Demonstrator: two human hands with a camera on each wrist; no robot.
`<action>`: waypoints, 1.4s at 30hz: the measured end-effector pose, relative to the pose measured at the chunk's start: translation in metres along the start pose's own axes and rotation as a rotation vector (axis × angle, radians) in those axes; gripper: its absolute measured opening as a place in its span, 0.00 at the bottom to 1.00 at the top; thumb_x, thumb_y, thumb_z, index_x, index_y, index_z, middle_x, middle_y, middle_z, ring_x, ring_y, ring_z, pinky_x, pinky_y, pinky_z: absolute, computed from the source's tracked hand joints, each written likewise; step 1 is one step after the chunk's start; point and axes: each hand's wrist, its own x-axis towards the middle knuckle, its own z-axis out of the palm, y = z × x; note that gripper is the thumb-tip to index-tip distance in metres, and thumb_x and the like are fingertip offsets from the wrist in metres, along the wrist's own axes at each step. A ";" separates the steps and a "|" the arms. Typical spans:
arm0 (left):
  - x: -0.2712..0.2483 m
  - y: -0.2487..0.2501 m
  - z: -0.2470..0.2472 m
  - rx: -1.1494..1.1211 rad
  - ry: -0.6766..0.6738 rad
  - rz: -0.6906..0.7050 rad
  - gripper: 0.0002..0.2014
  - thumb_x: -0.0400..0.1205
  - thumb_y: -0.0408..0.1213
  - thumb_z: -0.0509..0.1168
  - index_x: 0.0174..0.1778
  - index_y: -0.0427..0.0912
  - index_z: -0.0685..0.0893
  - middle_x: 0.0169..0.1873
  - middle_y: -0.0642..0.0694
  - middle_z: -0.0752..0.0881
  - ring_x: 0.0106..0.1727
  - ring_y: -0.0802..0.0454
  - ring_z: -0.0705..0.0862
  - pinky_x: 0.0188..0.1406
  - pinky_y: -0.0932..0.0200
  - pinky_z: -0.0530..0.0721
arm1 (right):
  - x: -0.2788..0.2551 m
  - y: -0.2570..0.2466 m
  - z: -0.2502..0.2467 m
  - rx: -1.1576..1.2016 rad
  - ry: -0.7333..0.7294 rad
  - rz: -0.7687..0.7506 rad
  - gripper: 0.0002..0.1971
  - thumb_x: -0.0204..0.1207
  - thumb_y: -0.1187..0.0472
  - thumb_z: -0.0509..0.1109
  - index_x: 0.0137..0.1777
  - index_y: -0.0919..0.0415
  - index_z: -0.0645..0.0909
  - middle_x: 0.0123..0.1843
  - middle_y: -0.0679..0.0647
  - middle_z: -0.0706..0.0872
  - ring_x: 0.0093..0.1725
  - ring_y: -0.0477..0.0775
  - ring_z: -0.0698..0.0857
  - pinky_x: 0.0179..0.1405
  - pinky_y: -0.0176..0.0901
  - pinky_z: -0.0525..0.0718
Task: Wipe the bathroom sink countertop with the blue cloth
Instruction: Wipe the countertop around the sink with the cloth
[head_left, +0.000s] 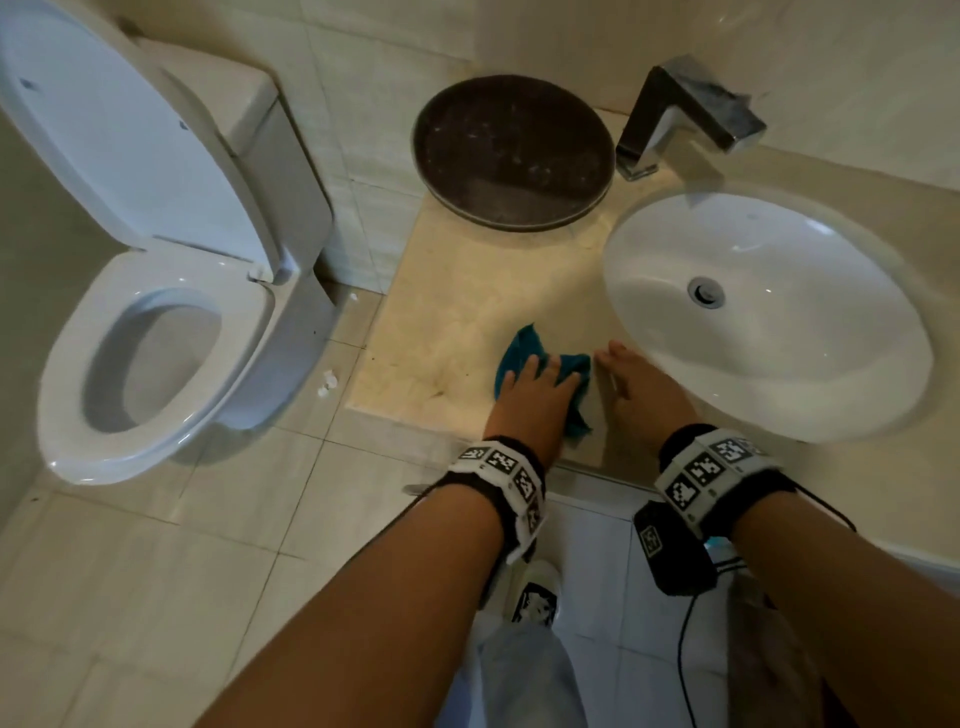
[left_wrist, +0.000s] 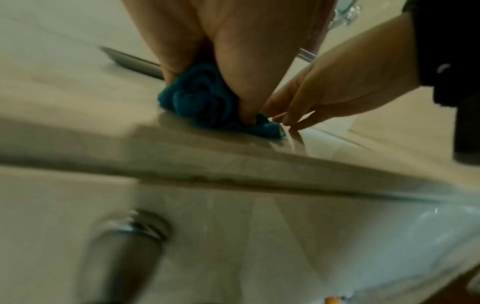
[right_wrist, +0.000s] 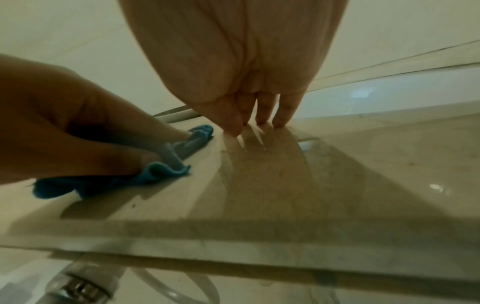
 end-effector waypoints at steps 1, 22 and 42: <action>0.001 -0.008 -0.001 0.005 0.005 -0.013 0.28 0.86 0.31 0.54 0.82 0.46 0.54 0.83 0.43 0.48 0.83 0.40 0.46 0.80 0.41 0.49 | 0.001 0.002 0.002 0.008 0.008 -0.003 0.31 0.78 0.74 0.56 0.81 0.58 0.57 0.84 0.54 0.52 0.83 0.52 0.54 0.80 0.40 0.51; -0.014 0.030 0.015 0.038 0.024 0.130 0.24 0.86 0.36 0.54 0.80 0.45 0.62 0.80 0.38 0.59 0.80 0.40 0.59 0.79 0.42 0.57 | -0.019 0.032 0.010 -0.011 0.038 0.043 0.36 0.73 0.69 0.61 0.81 0.50 0.56 0.85 0.53 0.49 0.83 0.54 0.50 0.82 0.46 0.51; -0.060 -0.142 -0.049 -0.139 0.323 -0.370 0.22 0.84 0.28 0.56 0.75 0.42 0.70 0.72 0.36 0.72 0.70 0.38 0.73 0.69 0.51 0.69 | 0.008 -0.019 0.008 0.009 0.171 -0.007 0.25 0.82 0.55 0.57 0.79 0.52 0.60 0.83 0.56 0.54 0.82 0.57 0.53 0.81 0.53 0.55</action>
